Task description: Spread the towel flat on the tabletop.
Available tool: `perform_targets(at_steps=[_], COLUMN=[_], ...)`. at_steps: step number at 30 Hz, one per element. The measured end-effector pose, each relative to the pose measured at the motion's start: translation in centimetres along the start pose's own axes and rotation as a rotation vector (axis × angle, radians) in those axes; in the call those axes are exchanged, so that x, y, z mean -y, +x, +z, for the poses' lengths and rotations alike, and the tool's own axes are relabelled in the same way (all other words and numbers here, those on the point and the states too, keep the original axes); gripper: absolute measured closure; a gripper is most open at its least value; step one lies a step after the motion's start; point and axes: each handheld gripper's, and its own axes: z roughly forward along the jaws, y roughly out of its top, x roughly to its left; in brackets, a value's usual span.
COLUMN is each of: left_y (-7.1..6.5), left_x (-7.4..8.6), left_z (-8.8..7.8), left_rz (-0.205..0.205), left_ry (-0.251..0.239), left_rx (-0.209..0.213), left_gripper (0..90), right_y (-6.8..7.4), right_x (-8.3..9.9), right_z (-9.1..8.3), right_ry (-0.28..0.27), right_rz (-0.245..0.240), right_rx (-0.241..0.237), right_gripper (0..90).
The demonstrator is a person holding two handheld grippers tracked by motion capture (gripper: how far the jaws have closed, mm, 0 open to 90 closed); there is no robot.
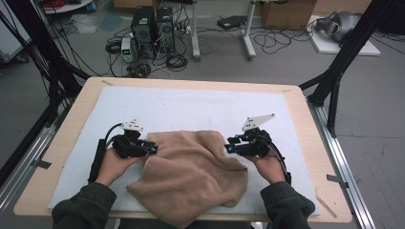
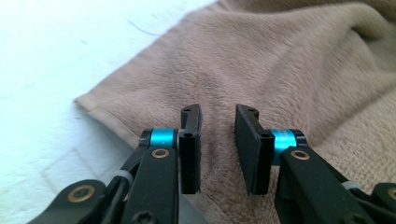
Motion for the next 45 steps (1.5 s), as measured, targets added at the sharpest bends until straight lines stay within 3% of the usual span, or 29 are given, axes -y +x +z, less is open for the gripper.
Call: perform_targets(at_steps=[3, 7, 9, 11, 12, 15, 19, 21, 24, 26, 27, 28, 30, 33, 35, 36, 37, 40, 41, 45], left_y=[0.0, 0.1, 0.2, 0.3, 0.3, 0.4, 0.2, 0.2, 0.3, 0.5, 0.6, 0.7, 1.0, 1.3, 1.3, 1.3, 1.3, 1.6, 1.7, 1.6], left_x=[0.1, 0.2, 0.2, 0.3, 0.3, 0.2, 0.2, 0.1, 0.0, 0.0, 0.0, 0.1, 0.2, 0.4, 0.4, 0.4, 0.4, 0.3, 0.3, -0.2], left_z=[0.6, 1.6, 1.8, 2.0, 2.0, 1.8, 1.7, 1.4, 1.0, 0.9, 0.9, 1.0, 1.4, 2.2, 2.4, 2.4, 2.5, 2.3, 2.1, 0.8], left_rz=[-0.008, -0.007, 0.004, 0.006, 0.007, 0.000, 0.007, 0.014, -0.004, -0.016, -0.008, -0.012, -0.025, -0.038, -0.050, -0.046, -0.048, -0.071, -0.069, -0.054], left_ry=[0.014, 0.053, 0.071, 0.074, 0.077, 0.075, 0.053, 0.039, -0.003, -0.015, -0.011, -0.003, 0.021, 0.062, 0.055, 0.054, 0.053, 0.048, 0.046, -0.004], left_rx=[-0.031, -0.056, -0.057, -0.038, -0.037, -0.028, -0.044, -0.048, -0.060, -0.070, -0.077, -0.085, -0.081, -0.073, -0.067, -0.059, -0.046, -0.025, -0.020, -0.005], left_gripper=[66.0, 61.4, 65.1, 76.6, 79.5, 83.2, 83.5, 83.0, 74.6, 66.5, 63.1, 59.7, 56.4, 54.4, 57.1, 60.3, 66.2, 72.0, 73.1, 75.8], right_y=[-0.3, 0.5, 0.7, 0.9, 0.9, 0.8, 0.6, 0.4, -0.1, -0.6, -0.7, -0.9, -1.1, -1.1, -1.2, -1.3, -1.4, -1.6, -1.7, -1.5], right_x=[0.2, 0.6, 0.8, 0.9, 0.9, 0.7, 0.3, 0.0, -0.1, 0.1, 0.2, 0.3, 0.8, 1.3, 1.7, 1.8, 1.8, 1.9, 1.9, 1.4], right_z=[1.9, 4.6, 5.4, 5.6, 5.7, 4.6, 2.0, 0.4, -1.2, -0.9, -0.5, -0.1, 0.8, 2.6, 3.7, 3.9, 3.9, 3.9, 3.8, 2.9], right_ry=[0.048, 0.103, 0.102, 0.118, 0.128, 0.100, 0.060, 0.064, 0.016, 0.014, 0.032, 0.047, 0.045, 0.137, 0.184, 0.175, 0.166, 0.152, 0.153, 0.128], right_rz=[0.014, 0.012, 0.010, -0.017, -0.032, -0.038, -0.040, -0.056, -0.021, 0.010, 0.017, 0.023, 0.039, 0.016, -0.003, -0.001, 0.000, -0.001, -0.002, -0.029], right_rx=[-0.007, -0.029, -0.022, -0.028, -0.027, -0.009, 0.091, 0.179, 0.224, 0.165, 0.187, 0.187, 0.120, 0.097, 0.102, 0.100, 0.099, 0.071, 0.053, 0.060], right_gripper=[60.0, 57.2, 71.1, 88.2, 89.1, 89.5, 89.6, 89.6, 85.8, 67.9, 60.5, 60.3, 54.6, 50.8, 51.3, 54.8, 59.9, 80.2, 83.1, 85.0])
